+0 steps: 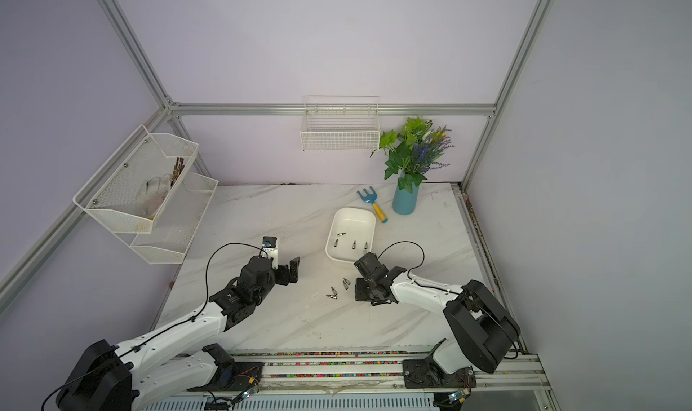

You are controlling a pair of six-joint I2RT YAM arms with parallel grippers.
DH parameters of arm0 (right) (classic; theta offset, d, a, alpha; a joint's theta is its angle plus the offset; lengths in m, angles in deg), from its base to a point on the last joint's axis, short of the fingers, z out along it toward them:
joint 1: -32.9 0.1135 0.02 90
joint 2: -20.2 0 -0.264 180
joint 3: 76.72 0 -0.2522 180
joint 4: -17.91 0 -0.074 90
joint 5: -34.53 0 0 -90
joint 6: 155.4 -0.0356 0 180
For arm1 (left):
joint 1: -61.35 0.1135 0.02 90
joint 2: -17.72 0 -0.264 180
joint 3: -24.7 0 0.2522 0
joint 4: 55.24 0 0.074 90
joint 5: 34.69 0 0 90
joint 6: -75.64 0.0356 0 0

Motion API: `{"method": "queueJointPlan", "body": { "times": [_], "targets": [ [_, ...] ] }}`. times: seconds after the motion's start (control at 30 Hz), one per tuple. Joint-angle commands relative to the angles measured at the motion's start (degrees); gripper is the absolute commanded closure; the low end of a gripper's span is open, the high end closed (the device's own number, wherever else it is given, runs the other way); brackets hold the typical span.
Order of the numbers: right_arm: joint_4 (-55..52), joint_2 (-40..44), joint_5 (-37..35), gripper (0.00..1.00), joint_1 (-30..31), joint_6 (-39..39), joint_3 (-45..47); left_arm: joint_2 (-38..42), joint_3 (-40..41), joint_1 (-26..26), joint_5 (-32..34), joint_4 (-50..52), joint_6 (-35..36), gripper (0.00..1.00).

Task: Put the bit on the desktop into the storage box
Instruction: Pick up the screwdriver bit from the center of the board.

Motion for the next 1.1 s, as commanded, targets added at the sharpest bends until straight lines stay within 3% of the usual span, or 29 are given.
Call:
{"method": "queueJointPlan", "body": {
  "times": [0.0,0.77,1.07],
  "targets": [
    [0.7,-1.0,-2.0,0.53,0.2,-0.6,-1.6,-0.1,-0.4,0.2,0.1,-2.5,1.1,0.0],
    [-1.7,-9.2,-5.8,0.66,0.2,3.2,-7.5,-0.6,-0.5,0.1,0.3,-2.5,1.1,0.0],
    [-7.0,-9.9,-8.4,0.76,0.9,5.6,-9.9,-0.6,-0.5,0.2,0.5,-2.5,1.0,0.0]
  ]
}}
